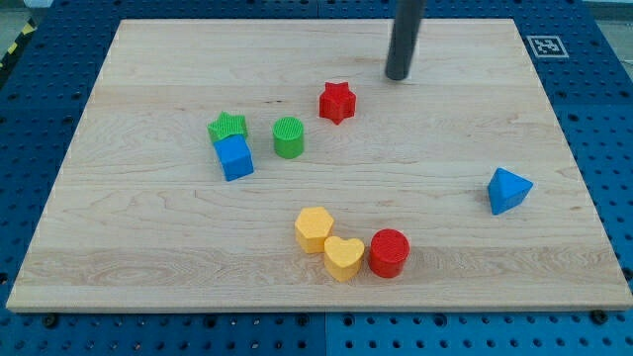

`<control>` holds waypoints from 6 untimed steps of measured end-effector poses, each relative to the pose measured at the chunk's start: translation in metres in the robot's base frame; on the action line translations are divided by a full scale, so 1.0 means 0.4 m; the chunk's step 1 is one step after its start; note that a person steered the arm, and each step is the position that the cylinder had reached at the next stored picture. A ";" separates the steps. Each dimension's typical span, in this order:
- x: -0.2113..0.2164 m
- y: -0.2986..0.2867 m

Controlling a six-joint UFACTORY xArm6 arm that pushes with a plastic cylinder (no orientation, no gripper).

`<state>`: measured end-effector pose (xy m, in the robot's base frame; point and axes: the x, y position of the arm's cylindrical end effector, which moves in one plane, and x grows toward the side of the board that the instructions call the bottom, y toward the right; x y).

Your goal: Slide red star towards yellow hexagon

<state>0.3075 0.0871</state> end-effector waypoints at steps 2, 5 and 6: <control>-0.003 -0.144; 0.292 -0.141; 0.330 -0.141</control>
<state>0.4396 0.0309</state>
